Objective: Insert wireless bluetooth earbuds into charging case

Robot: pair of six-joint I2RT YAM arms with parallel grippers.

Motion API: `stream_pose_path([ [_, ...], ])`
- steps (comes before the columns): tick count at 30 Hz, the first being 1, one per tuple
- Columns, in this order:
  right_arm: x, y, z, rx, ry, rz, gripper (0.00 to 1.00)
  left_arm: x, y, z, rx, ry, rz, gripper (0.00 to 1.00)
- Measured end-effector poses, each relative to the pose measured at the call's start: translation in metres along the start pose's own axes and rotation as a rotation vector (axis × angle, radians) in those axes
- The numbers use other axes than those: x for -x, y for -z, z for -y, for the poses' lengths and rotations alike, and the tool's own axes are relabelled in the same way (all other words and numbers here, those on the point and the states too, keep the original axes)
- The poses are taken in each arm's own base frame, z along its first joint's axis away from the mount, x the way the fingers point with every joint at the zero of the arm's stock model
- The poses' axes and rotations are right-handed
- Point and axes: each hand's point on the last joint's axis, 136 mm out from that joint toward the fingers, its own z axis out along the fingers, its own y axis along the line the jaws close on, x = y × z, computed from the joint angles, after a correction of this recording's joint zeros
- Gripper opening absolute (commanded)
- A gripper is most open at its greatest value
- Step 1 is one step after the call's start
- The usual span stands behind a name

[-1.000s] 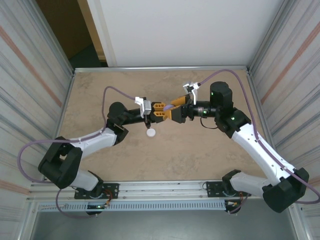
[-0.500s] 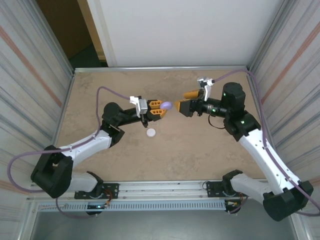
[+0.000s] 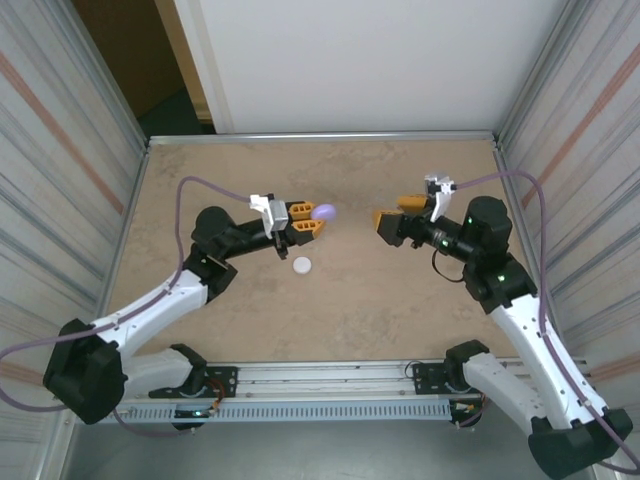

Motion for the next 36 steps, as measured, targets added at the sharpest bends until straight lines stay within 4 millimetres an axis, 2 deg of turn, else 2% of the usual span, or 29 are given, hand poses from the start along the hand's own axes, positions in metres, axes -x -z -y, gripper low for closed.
stream_pose_path([
  [6,-0.01,0.007,0.012,-0.053,-0.005,0.02,0.98,0.004,0.01,0.003,0.029,0.026,-0.02,0.0],
  [12,-0.016,0.005,0.021,-0.08,-0.035,0.02,0.99,-0.005,0.021,0.006,0.065,0.103,-0.06,0.0],
  [19,-0.03,-0.003,0.034,-0.095,-0.091,0.001,0.99,-0.033,0.032,0.01,0.106,0.219,-0.14,0.0],
  [26,-0.028,-0.007,0.04,-0.099,-0.125,0.015,0.99,-0.067,0.042,0.013,0.147,0.311,-0.217,0.0],
  [34,-0.033,-0.008,0.046,-0.109,-0.151,0.011,0.99,-0.088,0.037,0.022,0.149,0.355,-0.274,0.0],
  [36,-0.034,-0.008,0.046,-0.11,-0.153,0.011,0.99,-0.099,0.035,0.023,0.152,0.379,-0.299,0.0],
])
